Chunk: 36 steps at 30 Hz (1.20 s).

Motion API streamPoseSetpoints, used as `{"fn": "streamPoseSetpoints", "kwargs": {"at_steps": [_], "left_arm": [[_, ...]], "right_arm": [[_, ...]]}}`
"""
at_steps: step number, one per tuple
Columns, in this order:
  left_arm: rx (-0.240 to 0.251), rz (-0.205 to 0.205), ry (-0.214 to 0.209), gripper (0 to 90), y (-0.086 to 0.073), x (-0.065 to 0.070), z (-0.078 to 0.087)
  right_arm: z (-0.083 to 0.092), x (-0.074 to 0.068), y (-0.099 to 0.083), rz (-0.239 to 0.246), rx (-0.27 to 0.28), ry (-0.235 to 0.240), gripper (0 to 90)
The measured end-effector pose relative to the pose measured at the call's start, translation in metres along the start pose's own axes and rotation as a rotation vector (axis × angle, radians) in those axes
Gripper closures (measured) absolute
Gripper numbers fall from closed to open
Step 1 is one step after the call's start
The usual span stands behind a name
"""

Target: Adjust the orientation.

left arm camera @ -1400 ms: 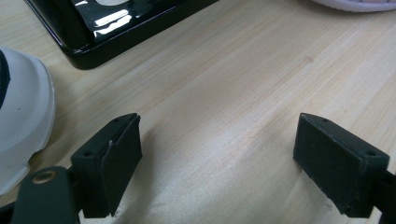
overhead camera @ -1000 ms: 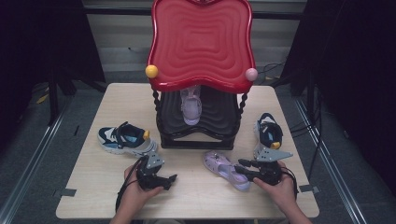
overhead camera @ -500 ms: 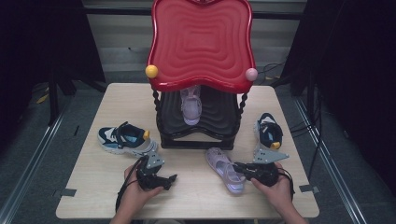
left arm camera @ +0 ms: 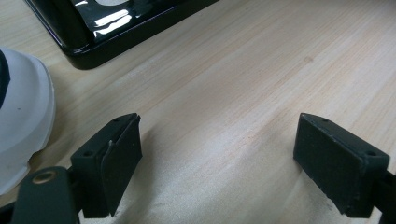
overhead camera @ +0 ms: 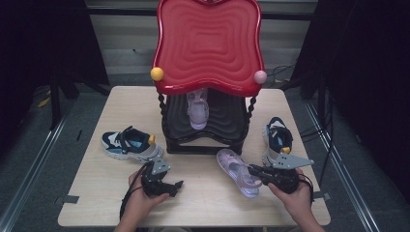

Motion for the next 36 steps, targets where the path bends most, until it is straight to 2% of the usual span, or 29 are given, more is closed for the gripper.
{"fn": "streamPoseSetpoints", "kwargs": {"at_steps": [6, 15, 23, 28, 33, 36], "left_arm": [[-0.001, 0.002, -0.001, 14.7, 0.000, 0.000, 0.000], [0.002, 0.002, -0.002, 14.7, 0.000, 0.000, 0.000], [0.002, 0.001, -0.002, 14.7, 0.000, 0.000, 0.000], [0.001, 0.003, -0.002, 14.7, 0.000, 0.000, 0.000], [0.000, 0.001, 0.000, 14.7, 0.000, 0.000, 0.000], [0.000, 0.000, -0.001, 14.7, 0.000, 0.000, 0.000]], "right_arm": [[0.009, -0.004, 0.016, 0.016, 0.042, -0.020, 85.3], [0.017, -0.012, 0.031, 0.046, 0.064, -0.008, 85.3], [0.033, -0.015, 0.042, 0.056, 0.099, -0.002, 85.4], [0.036, -0.008, 0.059, 0.057, 0.144, -0.047, 85.4], [0.025, 0.001, 0.074, 0.044, 0.169, -0.098, 85.4], [0.019, 0.004, 0.081, 0.054, 0.184, -0.135, 85.4]]}}
Point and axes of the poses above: each handheld gripper's, and its own axes: z roughly backward along the jaws, y roughly out of its top, x roughly to its right, the point moved 6 cm from there along -z, roughly forward along the jaws, and after that the axes turned 2 degrees about z, right-handed, at the moved point
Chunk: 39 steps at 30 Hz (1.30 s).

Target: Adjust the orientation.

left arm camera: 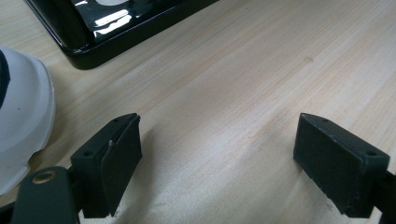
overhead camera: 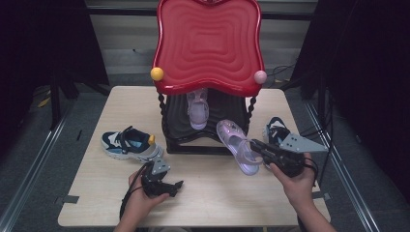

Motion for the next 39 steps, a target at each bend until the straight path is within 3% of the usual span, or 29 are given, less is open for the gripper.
{"fn": "streamPoseSetpoints", "kwargs": {"at_steps": [11, 23, 39], "left_arm": [[-0.001, 0.001, 0.000, 14.7, 0.000, 0.000, 0.000], [-0.001, 0.001, 0.000, 14.6, 0.000, 0.000, 0.000], [-0.002, 0.002, -0.004, 14.6, 0.000, 0.000, 0.000]], "right_arm": [[-0.029, 0.005, 0.016, 0.037, 0.035, -0.156, 85.4], [-0.046, 0.008, 0.029, 0.028, 0.053, -0.266, 85.5], [-0.068, 0.011, 0.038, 0.004, 0.079, -0.331, 85.5]]}}
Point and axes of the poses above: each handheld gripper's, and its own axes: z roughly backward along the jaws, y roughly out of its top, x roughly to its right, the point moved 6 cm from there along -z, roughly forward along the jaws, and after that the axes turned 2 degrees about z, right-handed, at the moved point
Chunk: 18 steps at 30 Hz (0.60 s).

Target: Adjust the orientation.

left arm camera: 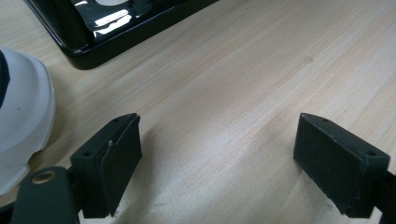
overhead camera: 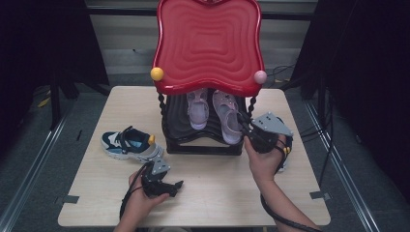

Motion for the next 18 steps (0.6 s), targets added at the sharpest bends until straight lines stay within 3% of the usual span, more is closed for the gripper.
{"fn": "streamPoseSetpoints", "kwargs": {"at_steps": [8, 13, 18], "left_arm": [[-0.002, -0.006, 0.001, 14.6, 0.000, 0.000, 0.000], [-0.002, -0.006, 0.001, 14.7, 0.000, 0.000, 0.000], [-0.003, -0.006, 0.002, 14.5, 0.000, 0.000, 0.000]], "right_arm": [[-0.013, -0.003, 0.002, 0.018, 0.011, -0.046, 85.5], [-0.020, -0.007, 0.004, 0.068, 0.014, -0.088, 85.4], [-0.029, -0.006, 0.005, 0.058, 0.013, -0.114, 85.4]]}}
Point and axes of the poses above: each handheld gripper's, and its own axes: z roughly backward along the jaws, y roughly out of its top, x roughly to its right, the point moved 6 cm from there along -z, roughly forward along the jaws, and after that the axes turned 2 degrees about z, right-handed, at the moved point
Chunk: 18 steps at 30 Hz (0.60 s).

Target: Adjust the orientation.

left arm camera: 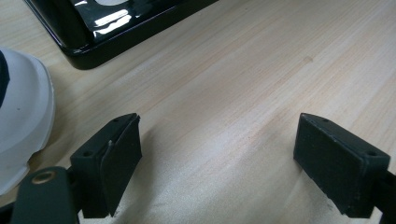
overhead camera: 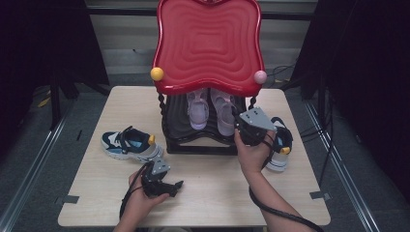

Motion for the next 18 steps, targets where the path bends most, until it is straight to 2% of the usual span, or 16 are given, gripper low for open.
{"fn": "streamPoseSetpoints", "kwargs": {"at_steps": [3, 9, 13, 18], "left_arm": [[-0.002, -0.002, 0.001, 14.0, 0.000, 0.000, 0.000], [-0.003, -0.001, -0.003, 13.5, 0.000, 0.000, 0.000], [-0.003, 0.000, -0.004, 13.4, 0.000, 0.001, 0.000], [-0.004, -0.001, -0.004, 13.4, 0.000, 0.000, 0.000]], "right_arm": [[-0.004, 0.000, 0.002, -0.005, 0.010, -0.022, 85.4], [-0.013, -0.005, 0.005, 0.023, 0.009, -0.054, 85.3], [-0.019, -0.004, 0.003, -0.011, 0.004, -0.069, 85.3], [-0.025, -0.006, 0.000, -0.028, 0.004, -0.093, 85.3]]}}
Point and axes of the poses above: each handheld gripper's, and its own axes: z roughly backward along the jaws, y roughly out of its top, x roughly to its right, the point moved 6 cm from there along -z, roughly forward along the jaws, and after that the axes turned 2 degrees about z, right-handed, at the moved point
